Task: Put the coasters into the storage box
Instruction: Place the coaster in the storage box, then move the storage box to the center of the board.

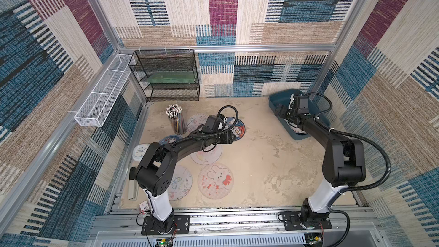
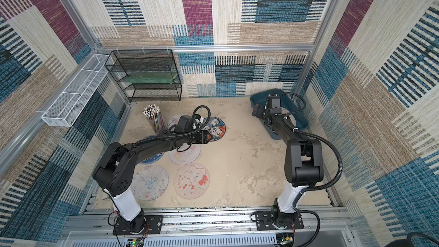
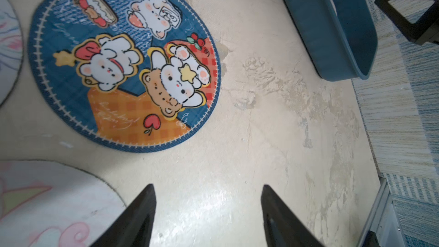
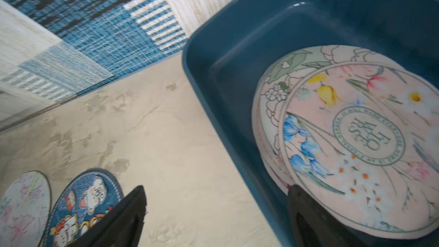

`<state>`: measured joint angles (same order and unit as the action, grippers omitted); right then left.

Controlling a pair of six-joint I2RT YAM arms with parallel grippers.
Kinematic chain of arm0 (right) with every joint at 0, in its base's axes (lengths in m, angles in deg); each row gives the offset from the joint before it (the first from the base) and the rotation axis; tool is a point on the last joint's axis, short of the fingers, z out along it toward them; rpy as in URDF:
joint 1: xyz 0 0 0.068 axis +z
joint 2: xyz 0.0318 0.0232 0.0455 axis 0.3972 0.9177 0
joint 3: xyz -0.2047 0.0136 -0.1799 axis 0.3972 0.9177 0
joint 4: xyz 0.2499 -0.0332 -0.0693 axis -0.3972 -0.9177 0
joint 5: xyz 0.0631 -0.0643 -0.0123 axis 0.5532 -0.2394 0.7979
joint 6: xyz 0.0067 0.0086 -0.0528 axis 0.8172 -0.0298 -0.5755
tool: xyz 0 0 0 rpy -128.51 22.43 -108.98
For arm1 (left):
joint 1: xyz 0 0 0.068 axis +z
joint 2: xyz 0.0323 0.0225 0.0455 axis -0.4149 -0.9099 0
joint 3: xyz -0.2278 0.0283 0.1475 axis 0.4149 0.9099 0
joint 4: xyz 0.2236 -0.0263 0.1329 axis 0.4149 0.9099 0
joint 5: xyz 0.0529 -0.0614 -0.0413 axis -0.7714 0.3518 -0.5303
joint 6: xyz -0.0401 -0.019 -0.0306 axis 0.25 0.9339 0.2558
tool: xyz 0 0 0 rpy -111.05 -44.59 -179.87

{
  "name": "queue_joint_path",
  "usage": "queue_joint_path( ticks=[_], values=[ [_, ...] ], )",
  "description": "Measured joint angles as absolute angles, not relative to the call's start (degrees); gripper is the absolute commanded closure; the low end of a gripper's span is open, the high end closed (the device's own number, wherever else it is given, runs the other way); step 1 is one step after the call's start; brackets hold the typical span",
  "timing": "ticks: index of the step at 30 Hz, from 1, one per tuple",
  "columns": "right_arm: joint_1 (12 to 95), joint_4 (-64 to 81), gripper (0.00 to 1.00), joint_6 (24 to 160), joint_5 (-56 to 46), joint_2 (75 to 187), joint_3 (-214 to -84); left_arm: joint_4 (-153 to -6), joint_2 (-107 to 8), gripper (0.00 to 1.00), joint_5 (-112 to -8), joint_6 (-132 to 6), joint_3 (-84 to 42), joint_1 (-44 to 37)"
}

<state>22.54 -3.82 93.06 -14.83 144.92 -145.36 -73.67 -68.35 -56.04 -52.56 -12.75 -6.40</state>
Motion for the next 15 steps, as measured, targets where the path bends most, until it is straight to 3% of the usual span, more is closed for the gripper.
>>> queue_joint_path(
  ticks=[7,15],
  values=[
    [21.2,-4.1,0.05,91.7,-9.1,150.3,-145.8,-73.6,-67.1,0.31,-57.0,-52.6,-11.2,-4.8],
    [25.8,-4.0,0.05,88.5,-3.3,154.7,-148.7,-73.5,-66.1,0.31,-57.1,-52.6,-10.2,-3.7]
  ],
)
